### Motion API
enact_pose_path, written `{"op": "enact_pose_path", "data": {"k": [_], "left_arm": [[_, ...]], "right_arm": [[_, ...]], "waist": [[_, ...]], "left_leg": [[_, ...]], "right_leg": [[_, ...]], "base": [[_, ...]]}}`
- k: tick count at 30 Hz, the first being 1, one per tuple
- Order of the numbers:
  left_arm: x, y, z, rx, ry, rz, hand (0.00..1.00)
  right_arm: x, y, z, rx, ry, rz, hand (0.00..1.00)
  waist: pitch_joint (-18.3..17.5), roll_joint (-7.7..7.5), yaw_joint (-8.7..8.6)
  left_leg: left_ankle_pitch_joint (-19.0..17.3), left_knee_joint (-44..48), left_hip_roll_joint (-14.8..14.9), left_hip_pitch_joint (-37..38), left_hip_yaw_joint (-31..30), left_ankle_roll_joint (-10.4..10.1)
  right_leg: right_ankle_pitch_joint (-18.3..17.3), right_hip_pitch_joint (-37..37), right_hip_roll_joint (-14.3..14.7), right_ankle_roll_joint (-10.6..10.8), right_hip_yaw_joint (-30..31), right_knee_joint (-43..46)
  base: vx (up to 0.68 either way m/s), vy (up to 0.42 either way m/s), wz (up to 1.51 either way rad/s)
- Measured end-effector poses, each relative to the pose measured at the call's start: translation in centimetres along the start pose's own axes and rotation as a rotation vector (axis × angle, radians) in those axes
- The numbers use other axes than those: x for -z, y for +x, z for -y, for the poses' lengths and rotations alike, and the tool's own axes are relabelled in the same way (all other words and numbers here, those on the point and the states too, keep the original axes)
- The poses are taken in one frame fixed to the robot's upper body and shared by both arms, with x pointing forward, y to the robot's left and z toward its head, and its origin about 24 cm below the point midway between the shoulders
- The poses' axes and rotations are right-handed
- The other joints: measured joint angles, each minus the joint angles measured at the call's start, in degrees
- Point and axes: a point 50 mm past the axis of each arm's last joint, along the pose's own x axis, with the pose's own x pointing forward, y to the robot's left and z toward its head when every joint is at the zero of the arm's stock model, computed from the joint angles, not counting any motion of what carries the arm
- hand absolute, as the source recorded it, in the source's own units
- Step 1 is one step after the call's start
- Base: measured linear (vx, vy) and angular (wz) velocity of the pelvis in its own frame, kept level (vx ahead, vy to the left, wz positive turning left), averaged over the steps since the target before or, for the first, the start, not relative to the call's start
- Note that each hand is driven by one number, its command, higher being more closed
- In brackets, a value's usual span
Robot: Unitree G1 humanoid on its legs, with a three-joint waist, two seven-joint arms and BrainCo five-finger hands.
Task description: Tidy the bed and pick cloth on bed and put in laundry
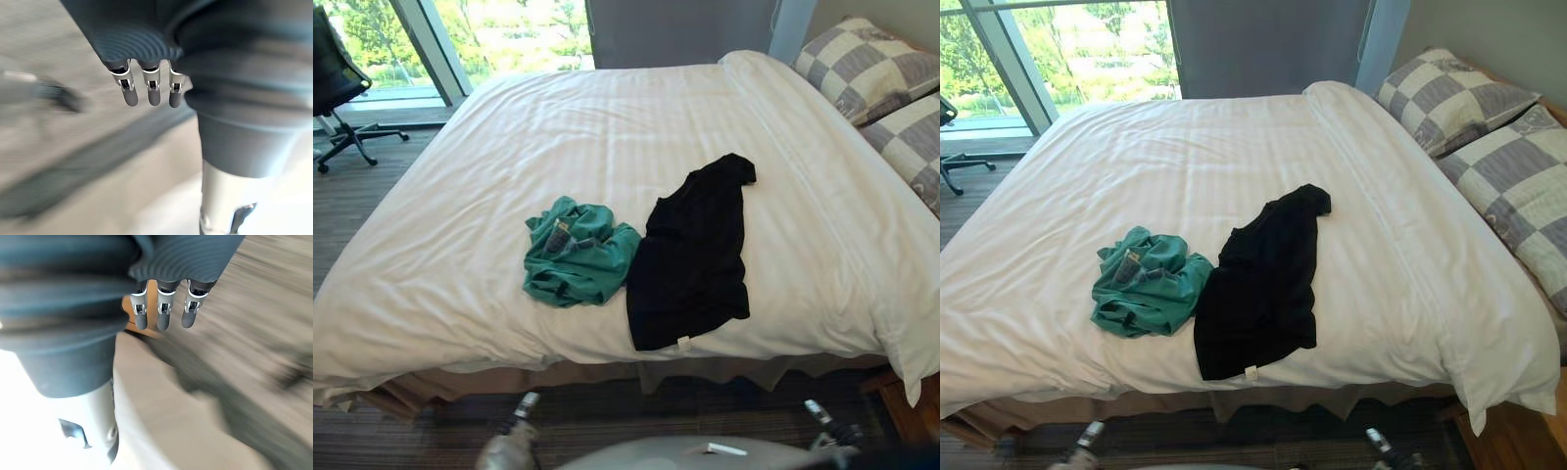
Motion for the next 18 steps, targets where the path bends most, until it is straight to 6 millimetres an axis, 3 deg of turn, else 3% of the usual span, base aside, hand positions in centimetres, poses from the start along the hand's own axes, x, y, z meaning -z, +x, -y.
{"op": "enact_pose_path", "data": {"k": [1, 3, 4, 6, 9, 11, 13, 15, 18], "left_arm": [[-2.2, 0.0, 0.2, 0.009, 0.015, 0.074, 0.0], [-10.0, -1.1, 1.5, 0.062, 0.102, 0.351, 0.0], [-11.9, -1.7, 1.8, 0.074, 0.12, 0.417, 0.0], [-17.7, -4.2, 2.8, 0.105, 0.224, 0.646, 0.0], [-22.2, -7.1, 4.7, 0.146, 0.334, 0.844, 0.0], [-23.7, -8.5, 6.4, 0.179, 0.411, 0.925, 0.0], [-24.0, -10.0, 8.1, 0.243, 0.5, 1.014, 0.0], [-23.2, -11.7, 9.5, 0.327, 0.576, 1.111, 0.0], [-20.2, -13.2, 12.2, 0.478, 0.686, 1.191, 0.0]], "right_arm": [[-1.6, 0.3, 0.1, 0.0, -0.009, 0.075, 0.0], [-8.2, 0.3, -0.2, -0.037, -0.037, 0.359, 0.0], [-9.9, 0.1, -0.4, -0.055, -0.043, 0.426, 0.0], [-14.6, -1.2, -1.3, -0.157, -0.1, 0.633, 0.0], [-17.8, -3.3, -3.5, -0.316, -0.206, 0.798, 0.0], [-18.6, -4.4, -5.3, -0.419, -0.259, 0.846, 0.0], [-19.0, -5.4, -6.2, -0.487, -0.311, 0.889, 0.0], [-19.6, -6.4, -6.6, -0.529, -0.332, 0.933, 0.0], [-20.1, -7.3, -7.3, -0.585, -0.369, 0.956, 0.0]], "waist": [[-0.14, -0.23, -0.08], [-0.77, -1.07, -0.11], [-1.05, -1.27, -0.08], [-2.94, -1.69, -0.02], [-4.94, -2.38, 0.14], [-5.33, -2.64, 0.13], [-5.31, -2.55, 0.19], [-5.16, -2.2, 0.07], [-4.67, -1.33, -0.04]], "left_leg": [[-0.01, -0.07, 0.05, 0.0, 0.0, -0.02], [0.01, -0.77, 0.04, -0.01, 0.01, -0.11], [-0.01, -0.82, 0.02, -0.03, 0.05, -0.14], [-0.25, -0.85, 0.03, -0.31, 0.48, -0.46], [-0.29, -0.55, -0.03, -0.26, 0.67, -0.59], [-0.29, -0.55, -0.09, -0.24, 0.54, -0.58], [-0.3, -0.55, -0.36, -0.42, 0.17, -0.56], [-0.33, -0.55, -0.71, -0.78, -0.49, -0.5], [-0.51, -0.54, -1.11, -1.07, -1.1, -0.19]], "right_leg": [[-0.04, 0.01, 0.05, -0.05, -0.08, 0.0], [-0.27, -0.01, 0.08, -0.13, -0.31, -0.02], [-0.36, -0.05, 0.08, -0.12, -0.32, -0.04], [-0.66, -0.51, 0.17, -0.09, -0.19, -0.19], [-0.82, -0.53, 0.24, 0.02, -0.05, -0.26], [-0.81, -0.5, 0.19, 0.0, -0.05, -0.18], [-0.81, -0.5, -0.09, -0.02, -0.11, -0.08], [-0.82, -0.5, -0.47, -0.04, -0.22, -0.08], [-0.87, -0.51, -0.85, -0.1, -0.35, -0.08]], "base": [[0.0, 0.0, 0.0], [-0.01, -0.022, 0.04], [0.0, 0.0, 0.0], [0.03, -0.015, -0.05], [0.08, -0.009, -0.02], [0.03, -0.007, 0.02], [0.01, -0.008, 0.08], [0.0, -0.003, 0.13], [-0.03, -0.01, 0.08]]}}
